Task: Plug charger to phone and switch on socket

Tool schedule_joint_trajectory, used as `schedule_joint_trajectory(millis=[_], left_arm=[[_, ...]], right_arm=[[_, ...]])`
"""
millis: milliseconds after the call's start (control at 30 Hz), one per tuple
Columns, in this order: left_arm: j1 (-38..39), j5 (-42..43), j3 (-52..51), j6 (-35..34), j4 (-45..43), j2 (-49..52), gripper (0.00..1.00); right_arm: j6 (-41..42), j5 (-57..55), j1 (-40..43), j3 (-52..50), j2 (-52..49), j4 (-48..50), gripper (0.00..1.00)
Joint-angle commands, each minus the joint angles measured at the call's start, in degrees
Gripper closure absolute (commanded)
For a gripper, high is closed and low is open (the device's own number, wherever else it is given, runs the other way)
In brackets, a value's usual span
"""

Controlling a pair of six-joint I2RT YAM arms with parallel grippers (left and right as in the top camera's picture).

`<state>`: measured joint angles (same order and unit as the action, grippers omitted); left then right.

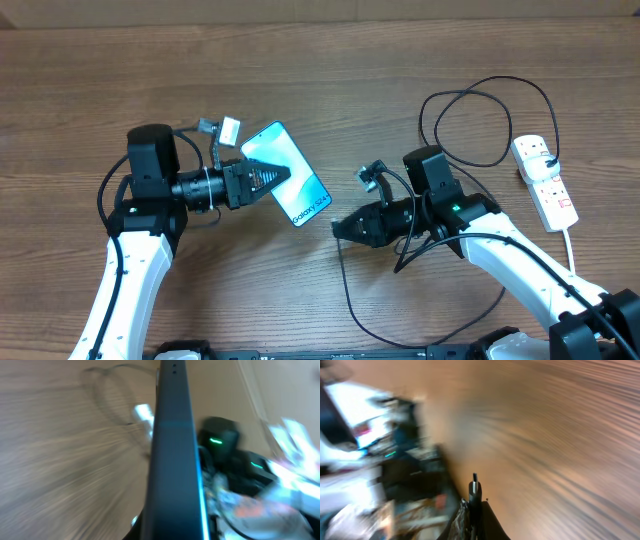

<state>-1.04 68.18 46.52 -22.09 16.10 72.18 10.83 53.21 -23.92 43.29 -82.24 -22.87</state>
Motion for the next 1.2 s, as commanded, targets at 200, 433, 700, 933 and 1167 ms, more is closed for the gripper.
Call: schedule_joint_trajectory(millis=[200, 433, 700, 933, 1167], left_arm=[[7.2, -14.0, 0.3, 4.4, 8.8, 3.8, 0.96], [8.7, 1.9, 0.3, 6.6, 2.1, 9.1, 0.96], [8.7, 1.9, 0.3, 6.7, 2.0, 10.1, 0.96], [8.8, -1.4, 0.3, 5.0, 2.1, 10.1, 0.96], [8.8, -5.5, 0.3, 2.8, 2.0, 10.1, 0.96]], right_arm=[[1.4, -34.1, 0.3, 1.0, -0.1, -7.5, 0.96], [1.4, -27.8, 0.3, 1.0, -0.1, -5.3, 0.96], [1.4, -13.7, 0.3, 1.0, -0.1, 1.2, 0.96], [3.1, -11.1, 0.3, 1.0, -0.1, 3.4, 0.96], [3.1, -4.9, 0.3, 1.0, -0.1, 4.3, 0.96]])
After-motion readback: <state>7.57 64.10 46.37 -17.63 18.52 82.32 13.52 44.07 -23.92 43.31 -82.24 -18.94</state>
